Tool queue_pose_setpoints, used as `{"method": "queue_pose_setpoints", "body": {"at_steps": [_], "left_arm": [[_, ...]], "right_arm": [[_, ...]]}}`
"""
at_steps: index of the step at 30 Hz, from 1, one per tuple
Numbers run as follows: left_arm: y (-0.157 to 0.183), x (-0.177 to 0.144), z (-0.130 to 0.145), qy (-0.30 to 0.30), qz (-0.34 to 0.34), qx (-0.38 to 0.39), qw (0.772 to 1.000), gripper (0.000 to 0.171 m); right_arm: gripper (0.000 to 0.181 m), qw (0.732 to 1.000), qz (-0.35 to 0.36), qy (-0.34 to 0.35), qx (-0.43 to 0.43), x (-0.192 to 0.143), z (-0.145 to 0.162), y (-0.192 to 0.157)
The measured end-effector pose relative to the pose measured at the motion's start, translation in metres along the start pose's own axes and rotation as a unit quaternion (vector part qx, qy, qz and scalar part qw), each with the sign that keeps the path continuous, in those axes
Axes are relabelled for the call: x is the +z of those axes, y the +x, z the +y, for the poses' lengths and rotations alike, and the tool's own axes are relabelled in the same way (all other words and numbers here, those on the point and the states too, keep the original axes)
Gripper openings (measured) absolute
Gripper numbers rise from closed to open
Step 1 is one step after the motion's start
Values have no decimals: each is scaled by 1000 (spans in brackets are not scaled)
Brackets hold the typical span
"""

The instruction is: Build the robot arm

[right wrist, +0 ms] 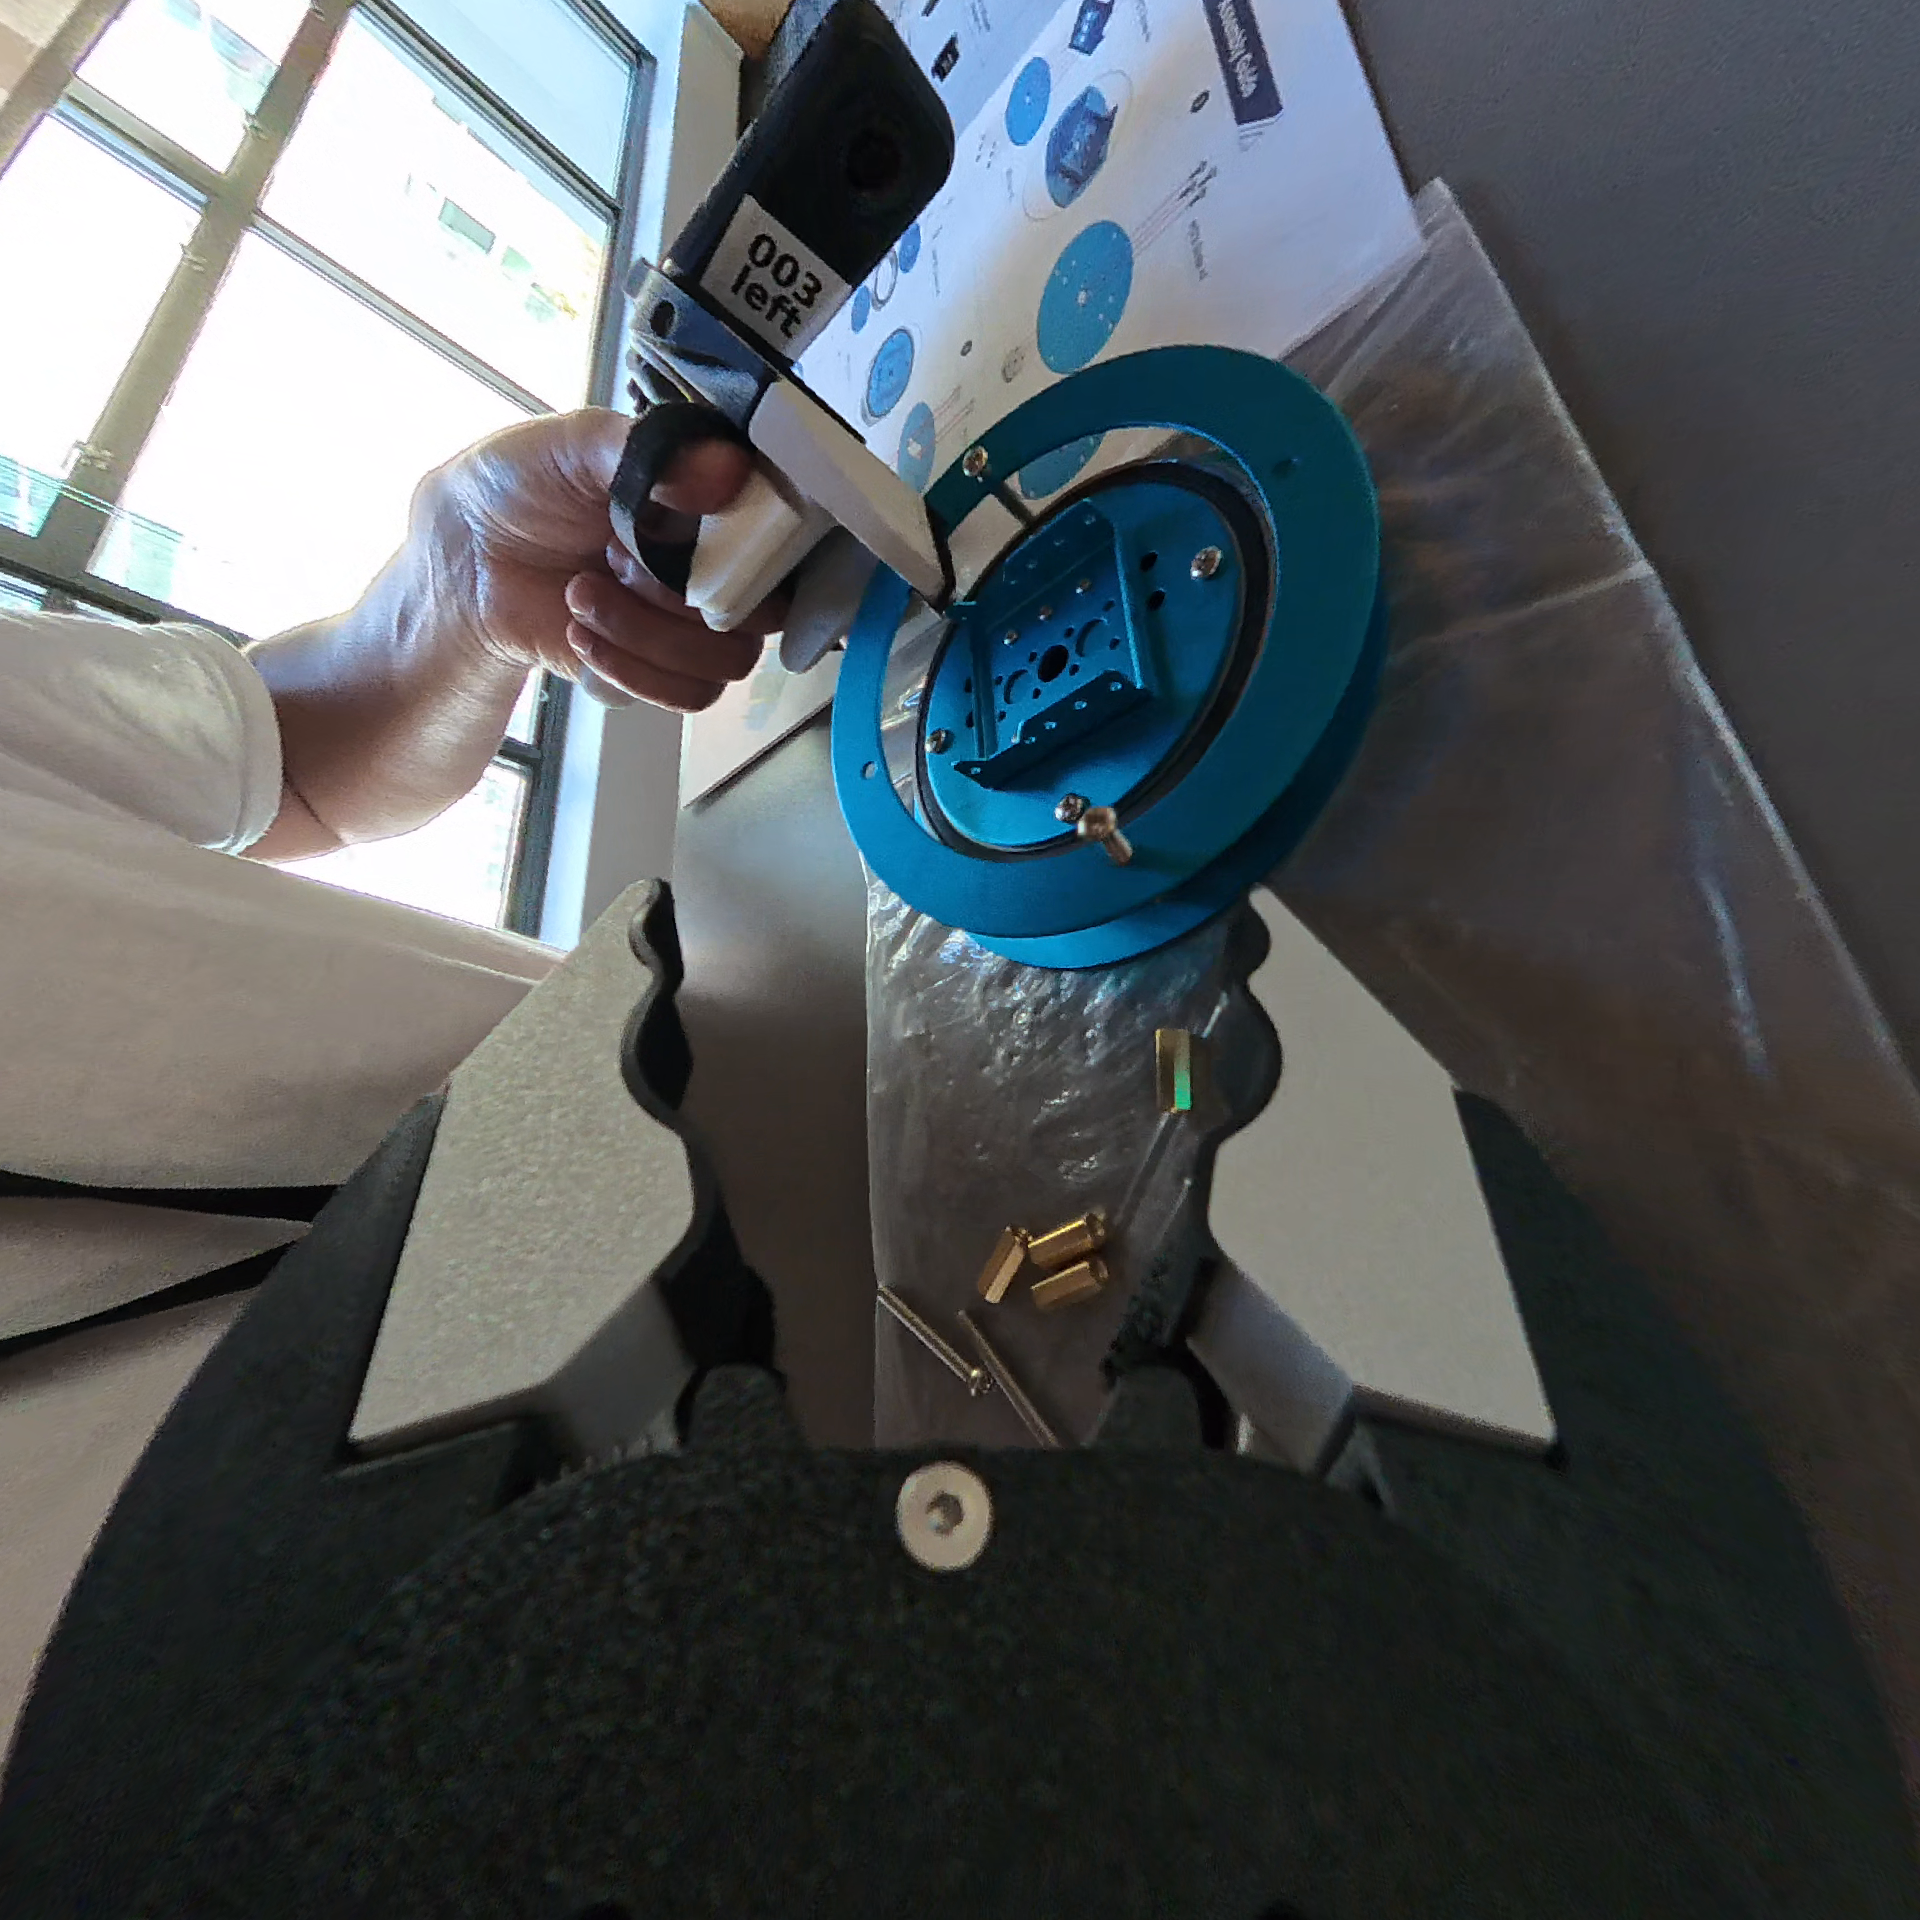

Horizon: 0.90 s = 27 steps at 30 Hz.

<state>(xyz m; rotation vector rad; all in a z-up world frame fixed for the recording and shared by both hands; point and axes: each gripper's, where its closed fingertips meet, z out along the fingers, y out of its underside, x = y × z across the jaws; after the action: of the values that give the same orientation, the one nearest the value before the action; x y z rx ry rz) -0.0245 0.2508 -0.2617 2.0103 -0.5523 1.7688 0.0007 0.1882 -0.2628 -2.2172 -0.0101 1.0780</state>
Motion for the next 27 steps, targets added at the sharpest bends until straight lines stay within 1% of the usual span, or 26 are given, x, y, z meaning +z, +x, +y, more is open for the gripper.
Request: {"method": "queue_pose_setpoints", "body": {"at_steps": [3,5,7,8,11,13,15,17,21,25,27], "left_arm": [[0,0,1,-1,-2,-1,1000,0],[0,0,2,-5,-4,1,1000,0],[0,0,3,-8,-9,3,1000,0],[0,0,3,-9,-11,4,1000,0],[0,0,3,-12,-15,4,1000,0],[0,1,4,-15,-16,4,1000,0],[0,1,4,-17,-18,6,1000,0],[0,1,4,-18,-19,6,1000,0],[-1,1,4,-19,-21,7,1000,0],[0,1,4,-24,-20,9,999,1],[2,1,5,-25,-19,11,999,7]], "right_arm": [[94,1000,-1,0,3,-2,0,3],[78,1000,-1,-3,-3,-4,-2,5],[60,999,36,-8,-25,-7,-3,16],[59,997,58,-8,-46,-8,-4,21],[79,985,107,8,-139,-3,-13,22],[94,970,148,19,-191,3,-19,25],[113,958,179,17,-224,9,-21,29],[126,952,192,1,-238,17,-20,35],[128,950,194,-33,-243,30,-13,39],[127,945,203,-42,-254,33,-13,40],[126,943,205,-44,-259,33,-12,41]]}}
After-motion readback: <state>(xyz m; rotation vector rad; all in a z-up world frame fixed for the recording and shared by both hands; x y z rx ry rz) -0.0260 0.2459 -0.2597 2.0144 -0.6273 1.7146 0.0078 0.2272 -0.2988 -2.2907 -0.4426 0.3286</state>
